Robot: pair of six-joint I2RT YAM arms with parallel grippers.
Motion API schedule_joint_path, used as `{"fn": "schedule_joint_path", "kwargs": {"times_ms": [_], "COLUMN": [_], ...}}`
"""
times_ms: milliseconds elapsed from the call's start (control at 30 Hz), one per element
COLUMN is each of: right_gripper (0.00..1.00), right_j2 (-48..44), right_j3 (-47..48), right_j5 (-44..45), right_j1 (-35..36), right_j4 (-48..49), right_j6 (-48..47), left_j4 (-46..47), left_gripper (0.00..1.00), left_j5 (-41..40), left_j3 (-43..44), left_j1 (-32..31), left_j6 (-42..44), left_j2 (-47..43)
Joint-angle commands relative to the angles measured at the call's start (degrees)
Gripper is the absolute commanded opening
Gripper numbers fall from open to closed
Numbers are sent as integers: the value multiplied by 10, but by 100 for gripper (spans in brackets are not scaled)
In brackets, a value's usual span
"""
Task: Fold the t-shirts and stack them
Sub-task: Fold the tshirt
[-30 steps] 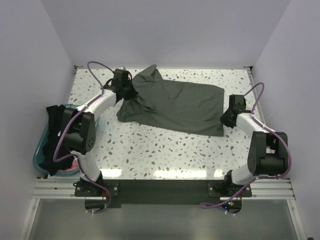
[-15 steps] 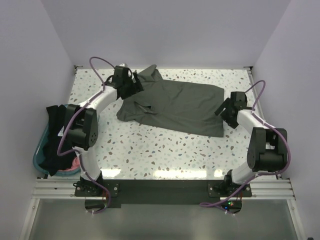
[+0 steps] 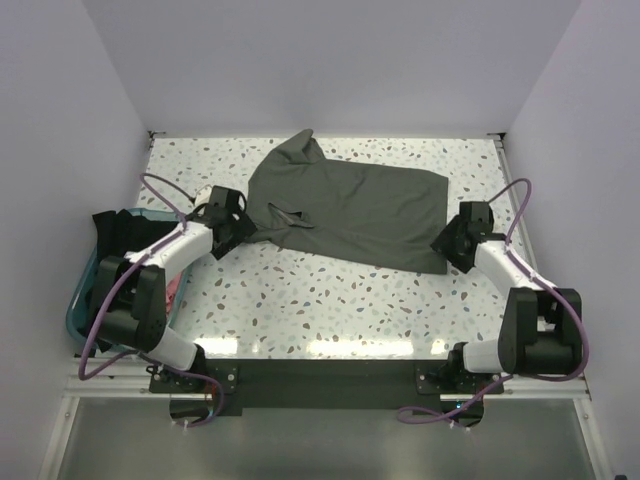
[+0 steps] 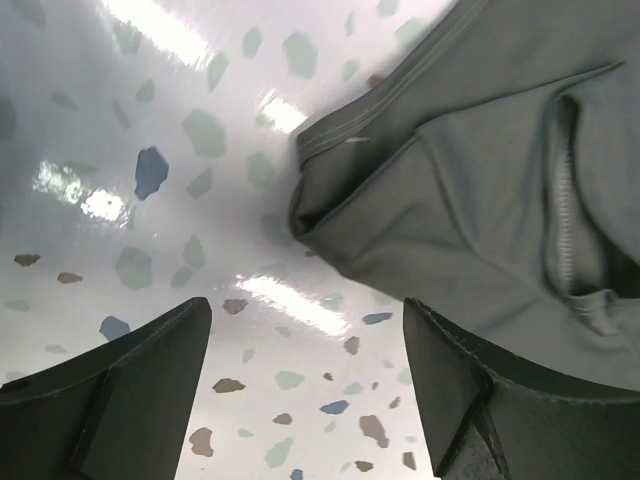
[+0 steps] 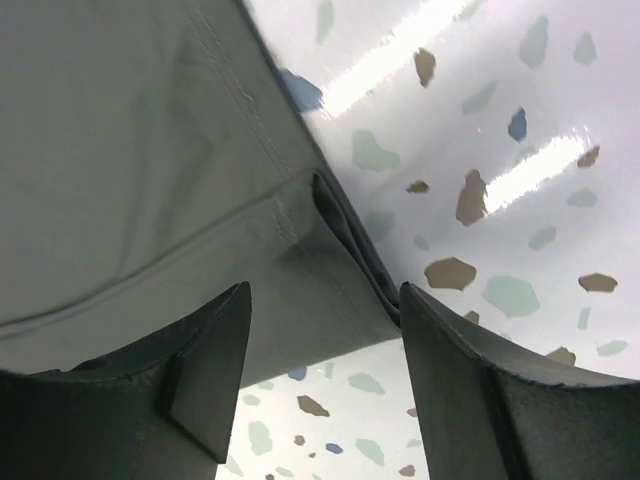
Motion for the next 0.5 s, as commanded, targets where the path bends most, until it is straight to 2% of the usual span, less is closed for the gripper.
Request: {"fn": "schedule_joint_path", "kwargs": {"times_ms": [0,200,367,467], "right_gripper": [64,61,61,56], "right_j2": [-5,13,38,61], "right_j3": [-18,-38,-31,-20], "right_j5": [14,10,23,19], "right_j1": [1,1,0,0], "right_j4": [-6,5,15,21], "right_j6": [17,32,33,35], "left_j4": [30,59,139,170], "left_gripper": [82,80,80,74], "left_j5": [4,-2,17,24], "left_j3": [-15,-33,-47,-42], "left_j1": [3,5,13,16], "left_j6": [-31,-35,-29,-23], "left_j2": [12,24,32,47]}}
